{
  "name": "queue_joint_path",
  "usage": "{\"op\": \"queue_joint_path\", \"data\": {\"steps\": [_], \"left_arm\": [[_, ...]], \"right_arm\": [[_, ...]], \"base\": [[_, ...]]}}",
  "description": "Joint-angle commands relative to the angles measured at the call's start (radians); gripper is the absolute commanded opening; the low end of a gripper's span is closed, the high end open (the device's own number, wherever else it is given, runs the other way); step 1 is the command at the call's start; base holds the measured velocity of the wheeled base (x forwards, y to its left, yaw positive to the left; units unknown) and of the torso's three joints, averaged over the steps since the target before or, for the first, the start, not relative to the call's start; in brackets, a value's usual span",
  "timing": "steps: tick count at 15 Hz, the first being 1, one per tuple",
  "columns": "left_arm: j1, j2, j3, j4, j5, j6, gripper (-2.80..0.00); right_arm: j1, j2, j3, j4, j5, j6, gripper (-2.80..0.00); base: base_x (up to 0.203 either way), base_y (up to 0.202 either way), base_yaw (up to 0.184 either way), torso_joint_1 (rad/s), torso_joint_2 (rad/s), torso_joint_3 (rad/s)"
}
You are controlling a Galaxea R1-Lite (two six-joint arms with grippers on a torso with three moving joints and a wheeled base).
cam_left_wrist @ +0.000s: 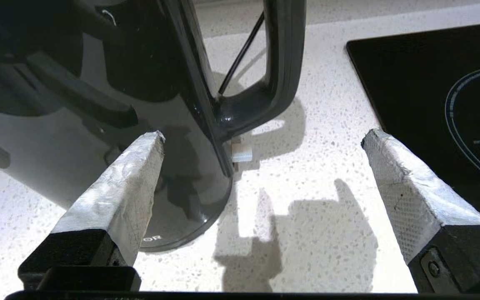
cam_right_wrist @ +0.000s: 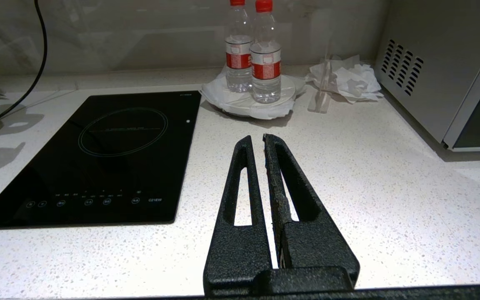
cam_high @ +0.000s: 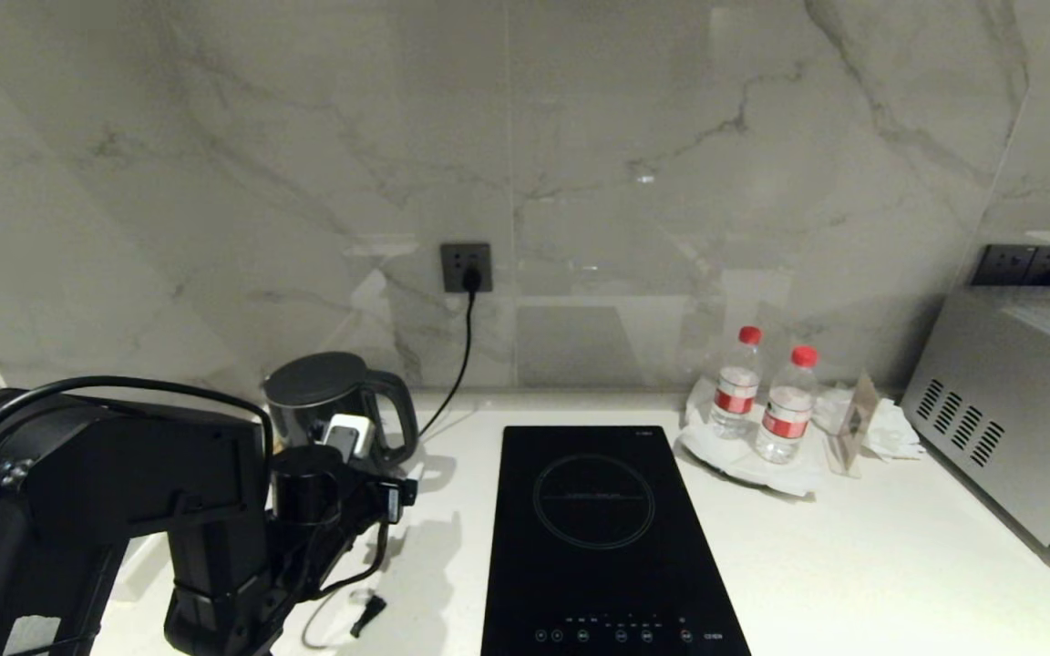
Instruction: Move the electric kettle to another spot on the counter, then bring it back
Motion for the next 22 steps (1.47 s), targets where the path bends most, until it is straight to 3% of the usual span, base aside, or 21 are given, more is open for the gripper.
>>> {"op": "queue_joint_path", "data": {"steps": [1,7,11,14,19,22], "left_arm": [[0.005,-0.003,0.002,-0.009,0.002,0.0,0.0],[0.013,-0.027,0.03,-0.009,0.0,0.0,0.0],[-0.032,-0.015,0.06,-0.009,-0.006,0.001,0.0],[-0.078,0.052,0.101,-0.009,-0.115,0.018,0.0],[-0.103,0.128,-0.086,0.001,-0.088,0.035,0.0],[-0.144,0.139,-0.19,0.118,-0.053,0.039,0.0]], "right_arm": [[0.0,0.0,0.0,0.0,0.0,0.0,-2.8],[0.0,0.0,0.0,0.0,0.0,0.0,-2.8],[0.0,0.0,0.001,0.0,0.0,0.0,-2.8],[0.0,0.0,0.0,0.0,0.0,0.0,-2.8],[0.0,0.0,0.0,0.0,0.0,0.0,-2.8],[0.0,0.0,0.0,0.0,0.0,0.0,-2.8]], "base": [[0.0,0.0,0.0,0.0,0.0,0.0],[0.0,0.0,0.0,0.0,0.0,0.0],[0.0,0.0,0.0,0.0,0.0,0.0],[0.0,0.0,0.0,0.0,0.0,0.0],[0.0,0.0,0.0,0.0,0.0,0.0],[0.0,0.0,0.0,0.0,0.0,0.0]]}}
